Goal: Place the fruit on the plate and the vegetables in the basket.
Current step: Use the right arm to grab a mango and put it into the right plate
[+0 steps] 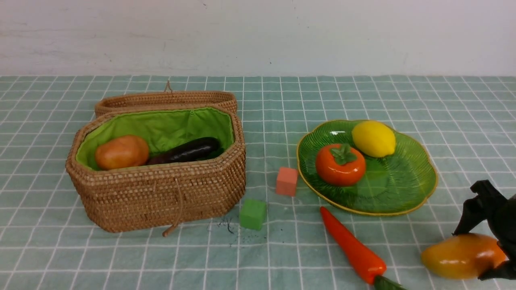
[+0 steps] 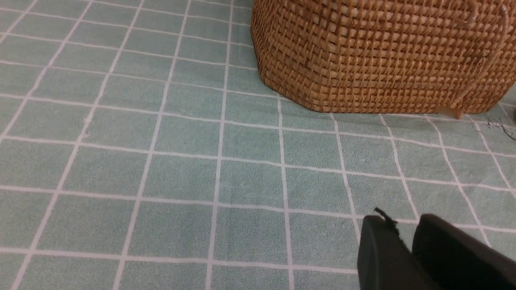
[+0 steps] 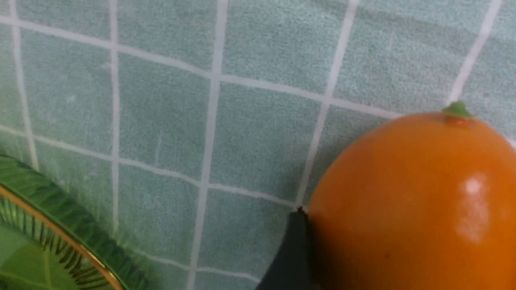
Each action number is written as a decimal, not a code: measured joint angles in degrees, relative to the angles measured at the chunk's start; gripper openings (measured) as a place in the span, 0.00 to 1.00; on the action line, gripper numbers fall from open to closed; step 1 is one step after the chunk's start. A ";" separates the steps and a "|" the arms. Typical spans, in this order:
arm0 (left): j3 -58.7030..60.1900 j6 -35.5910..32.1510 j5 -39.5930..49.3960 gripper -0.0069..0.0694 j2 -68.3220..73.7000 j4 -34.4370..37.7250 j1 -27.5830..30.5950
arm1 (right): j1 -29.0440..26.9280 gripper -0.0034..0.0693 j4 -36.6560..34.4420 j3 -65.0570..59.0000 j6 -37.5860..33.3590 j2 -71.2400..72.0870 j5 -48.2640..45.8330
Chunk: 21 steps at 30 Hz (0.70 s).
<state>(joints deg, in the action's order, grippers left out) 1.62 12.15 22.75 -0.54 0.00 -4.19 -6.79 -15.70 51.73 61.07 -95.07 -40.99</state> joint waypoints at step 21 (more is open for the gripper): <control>0.00 0.00 0.00 0.28 0.00 0.00 0.00 | 0.00 0.79 -17.16 4.64 -59.69 7.64 2.58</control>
<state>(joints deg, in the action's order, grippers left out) 1.62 12.15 22.75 -0.54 0.00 -4.19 -6.79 -32.86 56.37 1.38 -87.43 -38.41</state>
